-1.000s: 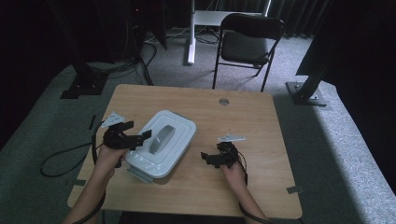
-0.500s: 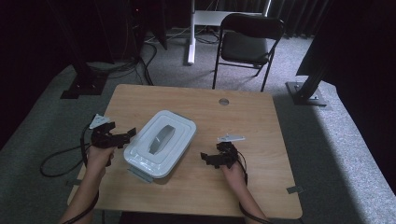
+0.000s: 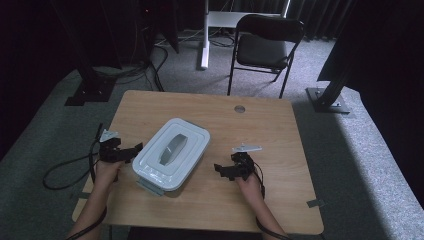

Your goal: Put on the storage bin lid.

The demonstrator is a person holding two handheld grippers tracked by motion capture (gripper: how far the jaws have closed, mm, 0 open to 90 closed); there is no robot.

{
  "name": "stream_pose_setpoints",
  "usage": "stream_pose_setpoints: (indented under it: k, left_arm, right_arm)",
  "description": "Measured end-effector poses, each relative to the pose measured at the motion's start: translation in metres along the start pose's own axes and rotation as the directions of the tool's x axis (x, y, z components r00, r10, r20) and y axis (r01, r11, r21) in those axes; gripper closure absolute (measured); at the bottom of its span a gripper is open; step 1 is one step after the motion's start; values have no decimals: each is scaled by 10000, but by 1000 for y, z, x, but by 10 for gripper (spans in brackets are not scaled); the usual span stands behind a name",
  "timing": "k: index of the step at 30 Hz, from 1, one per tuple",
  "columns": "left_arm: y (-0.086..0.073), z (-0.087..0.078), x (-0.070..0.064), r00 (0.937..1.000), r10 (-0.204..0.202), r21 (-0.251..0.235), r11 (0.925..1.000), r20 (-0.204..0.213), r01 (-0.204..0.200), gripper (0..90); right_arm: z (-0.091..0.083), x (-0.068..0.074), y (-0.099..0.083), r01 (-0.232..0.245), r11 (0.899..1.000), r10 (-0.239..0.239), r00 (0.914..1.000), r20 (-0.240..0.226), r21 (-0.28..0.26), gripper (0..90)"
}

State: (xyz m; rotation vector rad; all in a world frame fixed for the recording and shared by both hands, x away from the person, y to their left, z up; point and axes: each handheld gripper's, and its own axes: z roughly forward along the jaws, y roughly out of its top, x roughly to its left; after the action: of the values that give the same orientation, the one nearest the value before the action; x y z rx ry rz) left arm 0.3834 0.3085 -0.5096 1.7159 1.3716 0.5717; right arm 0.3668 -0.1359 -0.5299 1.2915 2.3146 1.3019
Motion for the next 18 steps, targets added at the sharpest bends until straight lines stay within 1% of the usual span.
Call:
stream_pose_setpoints:
  k: [1, 2, 3, 5, 7, 9, 10, 12, 15, 17, 18]
  left_arm:
    - [-2, 3, -2, 9998, 164, 67, 9998, -76, -163, 5]
    - [-4, 5, -3, 9998, 213, 130, 9997, -45, -213, 5]
    - [-6, 8, -5, 9996, 267, 204, 9994, 81, -268, 5]
    - [-9, 11, -9, 9992, 354, 341, 9988, 201, -361, 5]
    - [-12, 14, -13, 9987, 324, 370, 9987, 403, -339, 6]
    - [-13, 14, -14, 9986, 237, 372, 9990, 467, -255, 12]
    - [-14, 14, -15, 9986, 253, 296, 9992, 460, -267, 12]
    - [-15, 13, -17, 9982, 374, 392, 9985, 476, -393, 12]
    - [-17, 12, -24, 9960, 578, 533, 9967, 680, -615, 12]
    - [-19, 12, -29, 9953, 597, 611, 9960, 766, -645, 12]
    - [-20, 13, -33, 9939, 658, 639, 9954, 886, -716, 12]
  right_arm:
    - [1, 0, 0, 35, 10000, -35, 10000, -7, 27, 112]
    - [1, 0, 0, 64, 10000, -64, 10000, -14, 46, 111]
    - [1, 0, 0, 51, 10000, -51, 10000, -9, 73, 112]
    - [1, 0, -1, 50, 9999, -50, 10000, -4, 93, 112]
    - [-1, -1, -1, 30, 10000, -30, 10000, -10, 21, 112]
    - [-2, -1, -1, 6, 10000, -6, 10000, 6, 4, 112]
    - [-3, -2, -1, -2, 10000, 2, 10000, 8, 8, 112]
    - [-4, -2, -1, -1, 10000, 1, 10000, 31, -19, 112]
    - [-5, -3, -2, -7, 10000, 7, 10000, 8, -3, 112]
    - [-5, -3, -3, -20, 10000, 20, 10000, -10, 16, 112]
    - [-6, -3, -3, 1, 10000, -1, 10000, -13, 18, 112]
